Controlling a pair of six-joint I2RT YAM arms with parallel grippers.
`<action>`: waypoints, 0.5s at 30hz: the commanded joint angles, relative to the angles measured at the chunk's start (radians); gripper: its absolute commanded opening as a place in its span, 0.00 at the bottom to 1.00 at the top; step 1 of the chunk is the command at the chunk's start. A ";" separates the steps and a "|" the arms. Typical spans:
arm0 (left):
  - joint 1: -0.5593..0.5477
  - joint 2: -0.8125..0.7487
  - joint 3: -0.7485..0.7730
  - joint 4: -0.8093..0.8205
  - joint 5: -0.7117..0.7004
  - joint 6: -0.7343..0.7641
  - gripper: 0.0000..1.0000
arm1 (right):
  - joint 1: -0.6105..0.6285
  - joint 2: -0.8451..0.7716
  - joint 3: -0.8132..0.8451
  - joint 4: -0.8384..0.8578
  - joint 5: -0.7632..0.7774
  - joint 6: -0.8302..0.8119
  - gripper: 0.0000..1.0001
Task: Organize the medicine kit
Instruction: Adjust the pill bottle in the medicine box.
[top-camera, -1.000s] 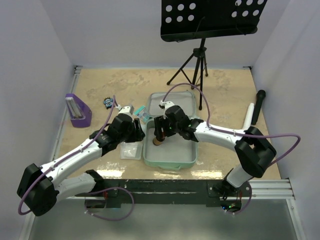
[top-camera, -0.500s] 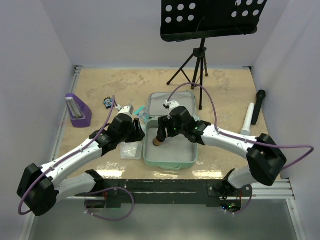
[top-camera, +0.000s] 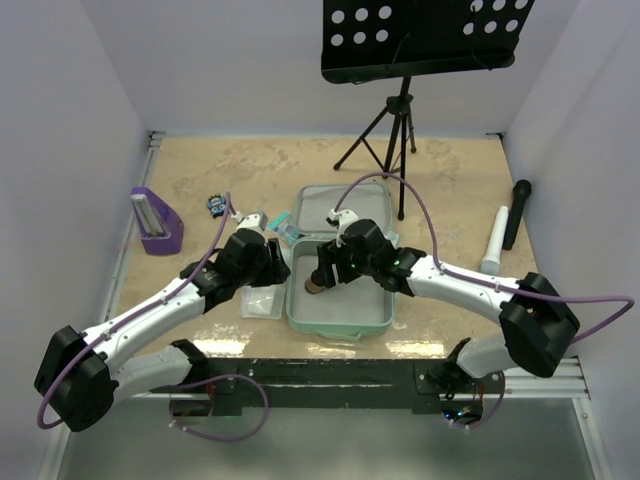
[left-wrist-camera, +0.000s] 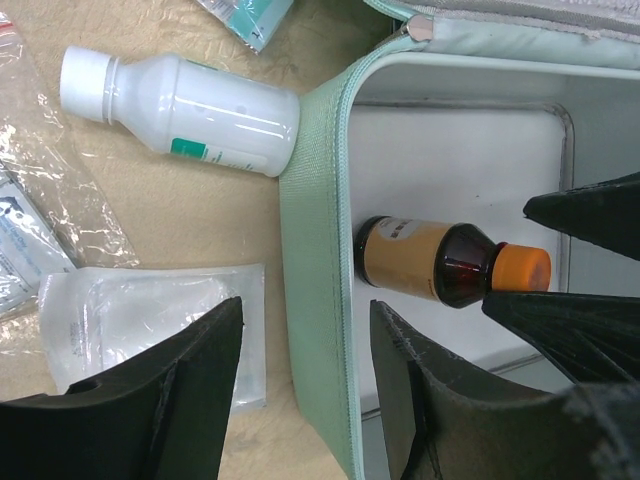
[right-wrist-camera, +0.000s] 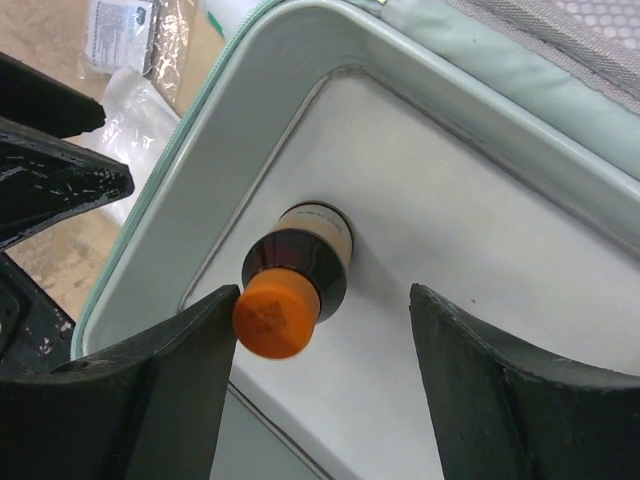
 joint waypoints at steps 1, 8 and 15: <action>0.000 0.004 -0.006 0.052 0.014 -0.017 0.58 | 0.008 -0.004 -0.011 0.031 -0.025 -0.015 0.67; 0.000 0.000 -0.007 0.044 0.011 -0.017 0.58 | 0.012 0.065 0.001 0.071 0.000 -0.006 0.43; 0.000 0.004 -0.016 0.046 0.010 -0.019 0.58 | 0.007 0.154 0.065 0.058 -0.024 -0.023 0.27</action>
